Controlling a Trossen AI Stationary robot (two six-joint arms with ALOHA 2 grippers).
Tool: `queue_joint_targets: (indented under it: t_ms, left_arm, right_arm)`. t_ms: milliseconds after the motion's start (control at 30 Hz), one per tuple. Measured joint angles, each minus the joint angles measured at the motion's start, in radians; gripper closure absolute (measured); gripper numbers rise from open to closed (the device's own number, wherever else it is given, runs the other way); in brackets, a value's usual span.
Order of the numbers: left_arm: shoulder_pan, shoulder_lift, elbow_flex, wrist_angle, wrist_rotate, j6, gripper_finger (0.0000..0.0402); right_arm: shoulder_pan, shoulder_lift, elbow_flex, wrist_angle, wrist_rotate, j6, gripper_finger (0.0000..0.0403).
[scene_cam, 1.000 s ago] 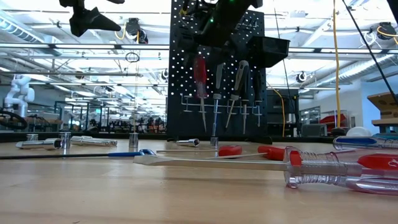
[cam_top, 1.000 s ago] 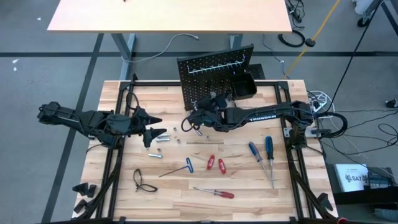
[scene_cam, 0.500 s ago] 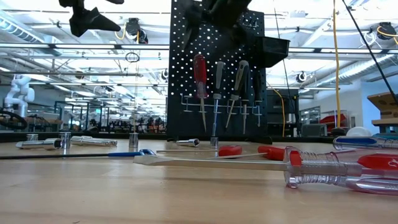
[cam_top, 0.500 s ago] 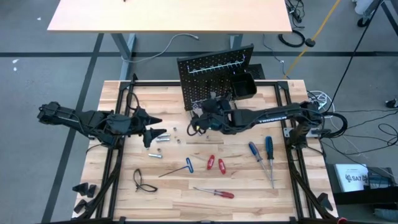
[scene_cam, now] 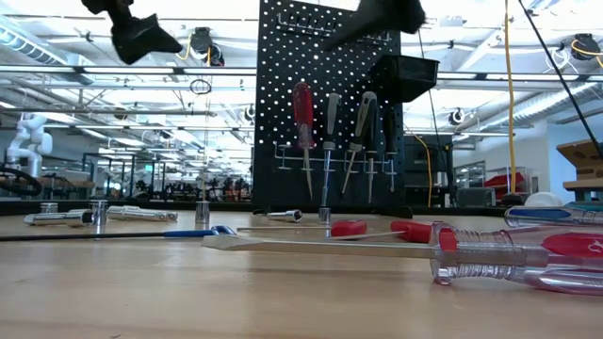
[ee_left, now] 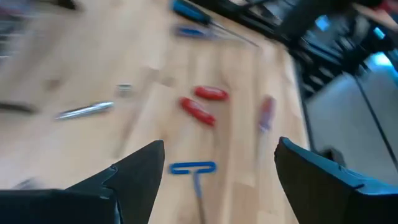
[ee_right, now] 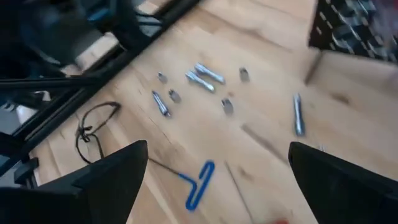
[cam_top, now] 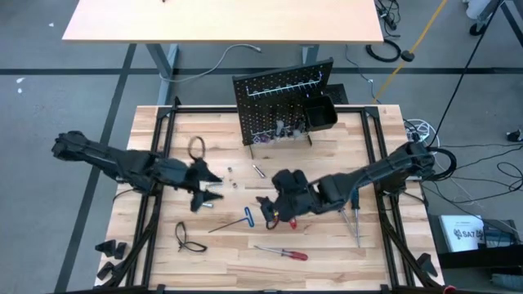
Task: Hang tools onto peg board
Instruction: Hang the red screwdriver on the pegboard
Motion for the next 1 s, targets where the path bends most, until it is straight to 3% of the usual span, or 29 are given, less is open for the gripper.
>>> queue_joint_targets:
  t_ms: [200, 433, 667, 1000]
  left_arm:
    - [-0.056, 0.252, 0.0, 0.254, 0.137, 0.129, 0.0101]
    - [-0.068, 0.55, 0.0, 0.526, 0.229, 0.229, 0.0101]
    - [-0.145, 0.816, 0.0, 0.798, 0.194, 0.49, 0.0101]
    - [-0.232, 1.026, 0.105, 0.879, 0.015, 0.496, 0.0101]
  right_arm:
    - [0.078, 0.0, 0.0, -0.165, -0.003, 0.227, 0.0023]
    - [0.172, 0.0, 0.0, -0.285, 0.002, 0.399, 0.0023]
    - [0.264, 0.0, 0.0, -0.376, 0.001, 0.543, 0.0023]
    - [0.367, 0.0, 0.0, -0.485, -0.004, 0.701, 0.0023]
